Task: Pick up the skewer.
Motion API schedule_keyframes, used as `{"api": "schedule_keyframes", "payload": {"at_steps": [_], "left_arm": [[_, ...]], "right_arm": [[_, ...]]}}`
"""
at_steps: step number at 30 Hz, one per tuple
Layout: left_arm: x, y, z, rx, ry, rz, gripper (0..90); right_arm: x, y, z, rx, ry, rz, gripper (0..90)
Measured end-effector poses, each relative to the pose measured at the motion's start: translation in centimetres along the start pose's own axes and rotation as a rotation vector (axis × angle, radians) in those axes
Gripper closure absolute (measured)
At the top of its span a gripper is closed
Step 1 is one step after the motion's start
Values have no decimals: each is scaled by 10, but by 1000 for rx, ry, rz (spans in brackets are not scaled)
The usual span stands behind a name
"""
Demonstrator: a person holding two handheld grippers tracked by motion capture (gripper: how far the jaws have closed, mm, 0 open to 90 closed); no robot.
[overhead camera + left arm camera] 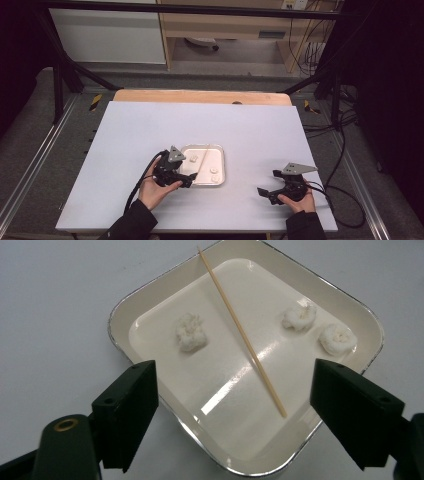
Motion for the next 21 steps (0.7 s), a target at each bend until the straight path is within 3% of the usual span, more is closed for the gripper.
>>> {"api": "schedule_keyframes", "payload": {"at_steps": [10, 19, 21], "left_arm": [[18, 9, 7, -39, 1, -2, 336], [30, 11, 10, -40, 25, -17, 495], [31, 12, 11, -36, 36, -17, 563]], "right_arm": [[0, 0, 0, 0, 2, 2, 7], [0, 0, 0, -3, 3, 3, 7], [0, 0, 0, -1, 3, 3, 7]]}}
Point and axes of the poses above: each handheld gripper's, and its own axes: x roughly forward along the jaws, y roughly out of its top, z roughly to its right, the point moved 2 cm from there along x, roughly forward along the jaws, and after that the axes turned 2 degrees about -y, right-handed, at the moved point
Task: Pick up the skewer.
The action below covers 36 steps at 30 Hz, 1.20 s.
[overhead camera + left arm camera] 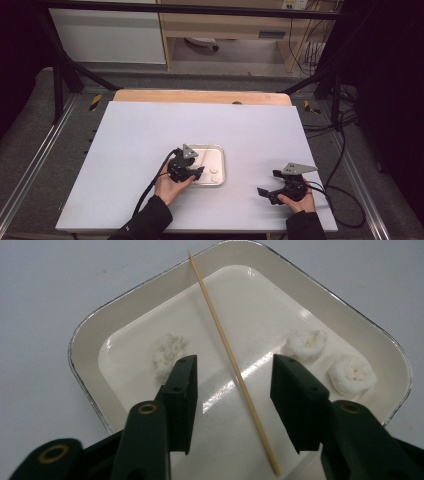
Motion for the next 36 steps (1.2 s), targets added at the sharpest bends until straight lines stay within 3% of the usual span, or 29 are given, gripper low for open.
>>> {"api": "schedule_keyframes", "payload": {"at_steps": [12, 25, 36], "left_arm": [[10, 0, 6, 3, 29, -11, 701], [15, -1, 9, -33, 43, -10, 805], [17, -2, 13, -47, 83, 7, 874]], "right_arm": [[0, 0, 0, 2, 3, 0, 8], [0, 0, 0, 0, 3, 3, 8], [0, 0, 0, -1, 4, 5, 7]]}}
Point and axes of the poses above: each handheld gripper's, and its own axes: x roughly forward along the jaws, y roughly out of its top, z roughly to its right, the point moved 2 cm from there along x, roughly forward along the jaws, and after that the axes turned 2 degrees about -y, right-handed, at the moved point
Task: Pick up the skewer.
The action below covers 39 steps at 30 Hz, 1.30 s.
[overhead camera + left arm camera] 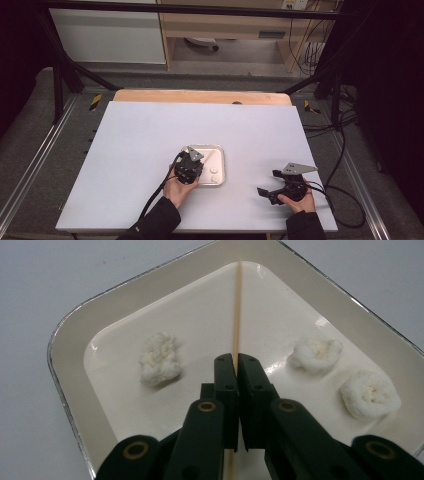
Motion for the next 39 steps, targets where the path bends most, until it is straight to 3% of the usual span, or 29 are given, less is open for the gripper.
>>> {"api": "schedule_keyframes", "payload": {"at_steps": [12, 25, 33, 39], "left_arm": [[-3, -2, 1, -9, -7, 38, 884], [-24, -2, -6, 15, -37, 87, 887], [-36, -3, -14, 43, -80, 97, 887], [-40, -4, -18, 76, -122, 94, 887]], "right_arm": [[0, 0, 0, 1, -1, -1, 8], [0, 0, 0, 0, -4, -1, 8], [0, 1, -1, 0, -6, 1, 7], [0, 5, -5, -35, -28, -5, 7]]}}
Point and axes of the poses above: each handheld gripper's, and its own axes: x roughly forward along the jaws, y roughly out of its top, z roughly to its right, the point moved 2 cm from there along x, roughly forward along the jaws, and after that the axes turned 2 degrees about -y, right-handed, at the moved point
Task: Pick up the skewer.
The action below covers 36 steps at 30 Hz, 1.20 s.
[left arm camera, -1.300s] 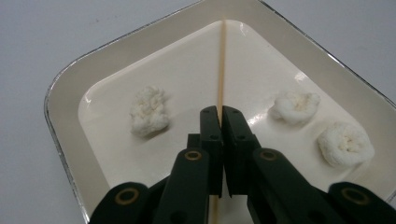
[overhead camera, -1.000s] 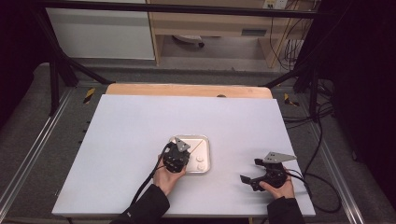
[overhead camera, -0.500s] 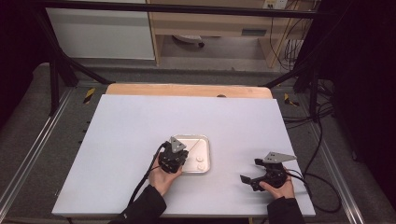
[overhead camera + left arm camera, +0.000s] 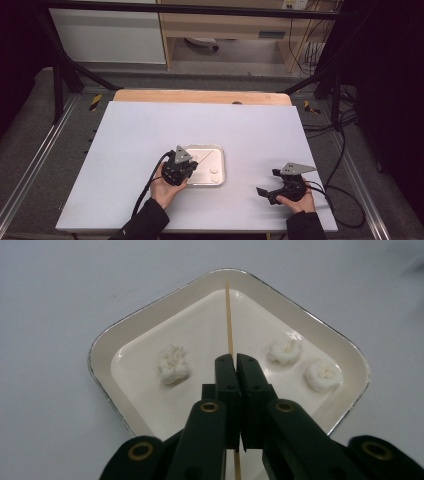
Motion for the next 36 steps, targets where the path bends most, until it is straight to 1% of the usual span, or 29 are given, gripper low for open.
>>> {"api": "schedule_keyframes", "payload": {"at_steps": [3, 7, 10, 13, 15, 17, 25, 31, 36], "left_arm": [[-1, -1, -1, 19, -22, -4, 887], [-3, -1, -2, 34, -42, -8, 887], [-5, 0, -1, 45, -54, -10, 887], [-6, 1, -1, 56, -71, -14, 887], [-7, 1, -1, 64, -80, -17, 887], [-8, 2, 0, 75, -90, -20, 887], [-8, 6, 2, 105, -115, -39, 887], [-8, 12, 6, 128, -130, -50, 887], [-7, 19, 12, 152, -146, -53, 887]], "right_arm": [[1, 3, -3, -26, -20, -9, 6], [2, 8, -6, -46, -49, -21, 7], [3, 12, -10, -82, -70, -49, 7], [4, 15, -14, -106, -76, -57, 7], [5, 18, -17, -134, -84, -65, 9], [5, 20, -20, -151, -87, -70, 9], [10, 30, -30, -243, -104, -85, 15], [13, 39, -38, -312, -115, -91, 21], [15, 44, -43, -372, -132, -104, 33]]}}
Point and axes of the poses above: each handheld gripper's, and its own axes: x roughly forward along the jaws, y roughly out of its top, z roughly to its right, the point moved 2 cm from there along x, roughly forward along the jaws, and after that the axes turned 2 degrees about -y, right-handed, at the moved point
